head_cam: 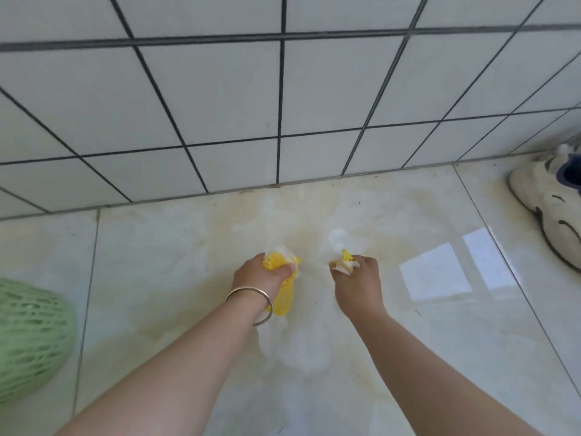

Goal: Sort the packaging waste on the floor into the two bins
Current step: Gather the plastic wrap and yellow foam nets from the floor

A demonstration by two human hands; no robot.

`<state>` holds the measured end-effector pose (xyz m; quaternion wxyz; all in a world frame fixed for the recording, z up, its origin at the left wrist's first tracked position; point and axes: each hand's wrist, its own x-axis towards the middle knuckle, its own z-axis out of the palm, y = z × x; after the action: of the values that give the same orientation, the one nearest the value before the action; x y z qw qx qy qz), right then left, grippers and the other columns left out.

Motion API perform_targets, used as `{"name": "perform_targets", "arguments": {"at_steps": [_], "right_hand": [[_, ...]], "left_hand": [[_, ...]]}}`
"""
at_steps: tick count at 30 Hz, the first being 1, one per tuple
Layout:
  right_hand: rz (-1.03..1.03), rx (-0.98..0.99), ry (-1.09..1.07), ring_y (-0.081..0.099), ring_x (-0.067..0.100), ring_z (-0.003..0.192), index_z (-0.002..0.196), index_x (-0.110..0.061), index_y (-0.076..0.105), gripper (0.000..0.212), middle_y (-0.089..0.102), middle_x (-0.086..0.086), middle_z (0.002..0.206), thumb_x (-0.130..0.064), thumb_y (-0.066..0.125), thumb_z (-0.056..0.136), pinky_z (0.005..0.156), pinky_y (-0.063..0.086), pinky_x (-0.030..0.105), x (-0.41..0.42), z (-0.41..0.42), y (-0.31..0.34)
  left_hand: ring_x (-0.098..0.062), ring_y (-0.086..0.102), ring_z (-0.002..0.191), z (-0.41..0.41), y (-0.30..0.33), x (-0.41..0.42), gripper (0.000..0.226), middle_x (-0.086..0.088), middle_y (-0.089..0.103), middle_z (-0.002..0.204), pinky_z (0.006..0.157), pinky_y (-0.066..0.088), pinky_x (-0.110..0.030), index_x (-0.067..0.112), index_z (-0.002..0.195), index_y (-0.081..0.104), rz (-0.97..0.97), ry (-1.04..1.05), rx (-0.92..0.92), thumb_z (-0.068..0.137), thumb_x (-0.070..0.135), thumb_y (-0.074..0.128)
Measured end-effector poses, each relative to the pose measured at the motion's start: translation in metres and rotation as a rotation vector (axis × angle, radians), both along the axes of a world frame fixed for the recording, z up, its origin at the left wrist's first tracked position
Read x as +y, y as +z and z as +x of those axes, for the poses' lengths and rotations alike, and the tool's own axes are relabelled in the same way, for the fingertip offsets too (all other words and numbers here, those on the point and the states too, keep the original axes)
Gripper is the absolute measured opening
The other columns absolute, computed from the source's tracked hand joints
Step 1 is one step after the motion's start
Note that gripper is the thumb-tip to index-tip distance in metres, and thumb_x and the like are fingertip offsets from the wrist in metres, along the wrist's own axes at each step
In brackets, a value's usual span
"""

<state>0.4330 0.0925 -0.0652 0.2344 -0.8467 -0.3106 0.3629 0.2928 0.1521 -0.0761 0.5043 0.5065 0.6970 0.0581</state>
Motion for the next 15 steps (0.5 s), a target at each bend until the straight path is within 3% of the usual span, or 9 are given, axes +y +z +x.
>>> {"name": "perform_targets", "arguments": {"at_steps": [4, 8, 11, 15], "right_hand": [[0.142, 0.301, -0.113, 0.058, 0.022, 0.063, 0.089, -0.013, 0.06, 0.008, 0.066, 0.008, 0.085, -0.015, 0.053, 0.09, 0.063, 0.05, 0.033, 0.0, -0.03, 0.067], [0.285, 0.304, -0.093, 0.058, 0.017, 0.063, 0.08, -0.016, 0.051, 0.019, 0.062, 0.0, 0.075, -0.001, 0.041, 0.086, 0.05, 0.043, 0.024, -0.009, -0.064, 0.136], [0.321, 0.314, -0.046, 0.048, 0.014, 0.06, 0.094, -0.017, 0.048, 0.024, 0.054, 0.0, 0.077, 0.003, 0.036, 0.087, 0.05, 0.037, 0.023, -0.023, -0.091, 0.185], [0.341, 0.399, 0.063, 0.052, 0.009, 0.069, 0.109, -0.027, 0.056, 0.042, 0.058, -0.004, 0.089, 0.003, 0.04, 0.084, 0.055, 0.043, 0.019, -0.052, -0.127, 0.242]], "left_hand": [[-0.029, 0.063, 0.103, -0.031, 0.045, -0.015, 0.03, -0.01, 0.07, 0.106, 0.091, 0.05, -0.036, 0.017, 0.095, 0.066, 0.009, 0.065, 0.009, 0.078, 0.042, 0.066], [-0.029, 0.064, 0.099, -0.059, 0.104, -0.032, 0.027, -0.01, 0.07, 0.104, 0.09, 0.051, -0.037, 0.018, 0.091, 0.065, 0.049, 0.152, -0.051, 0.077, 0.041, 0.066], [-0.028, 0.066, 0.097, -0.082, 0.155, -0.048, 0.027, -0.009, 0.07, 0.103, 0.09, 0.053, -0.038, 0.018, 0.09, 0.065, 0.094, 0.222, -0.127, 0.077, 0.042, 0.067], [-0.03, 0.065, 0.099, -0.112, 0.218, -0.076, 0.028, -0.011, 0.069, 0.104, 0.091, 0.052, -0.038, 0.016, 0.092, 0.066, 0.176, 0.266, -0.196, 0.079, 0.041, 0.065]]}}
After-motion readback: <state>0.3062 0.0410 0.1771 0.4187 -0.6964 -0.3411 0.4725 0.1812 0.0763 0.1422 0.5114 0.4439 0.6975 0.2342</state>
